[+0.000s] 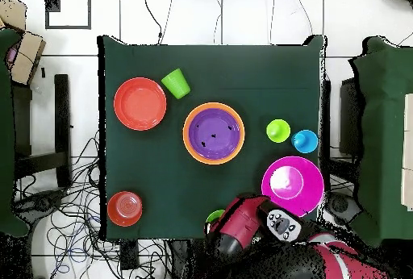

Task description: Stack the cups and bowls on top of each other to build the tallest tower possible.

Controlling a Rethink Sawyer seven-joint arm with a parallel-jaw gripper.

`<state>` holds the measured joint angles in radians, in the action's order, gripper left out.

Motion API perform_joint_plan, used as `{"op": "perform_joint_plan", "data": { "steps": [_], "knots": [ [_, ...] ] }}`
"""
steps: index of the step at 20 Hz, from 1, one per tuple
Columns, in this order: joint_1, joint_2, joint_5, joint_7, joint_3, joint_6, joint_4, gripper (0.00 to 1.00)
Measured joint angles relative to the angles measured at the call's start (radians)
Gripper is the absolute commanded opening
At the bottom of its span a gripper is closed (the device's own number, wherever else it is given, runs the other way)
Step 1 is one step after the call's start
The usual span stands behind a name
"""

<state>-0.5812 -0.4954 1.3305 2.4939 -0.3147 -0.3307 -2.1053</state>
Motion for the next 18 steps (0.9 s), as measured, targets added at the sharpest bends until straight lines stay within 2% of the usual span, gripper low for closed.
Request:
{"op": "perform_joint_plan", "data": {
  "steps": [18],
  "knots": [
    [0.053, -0.010, -0.020, 0.000, 0.000, -0.015, 0.026, 1.00]
  ]
}}
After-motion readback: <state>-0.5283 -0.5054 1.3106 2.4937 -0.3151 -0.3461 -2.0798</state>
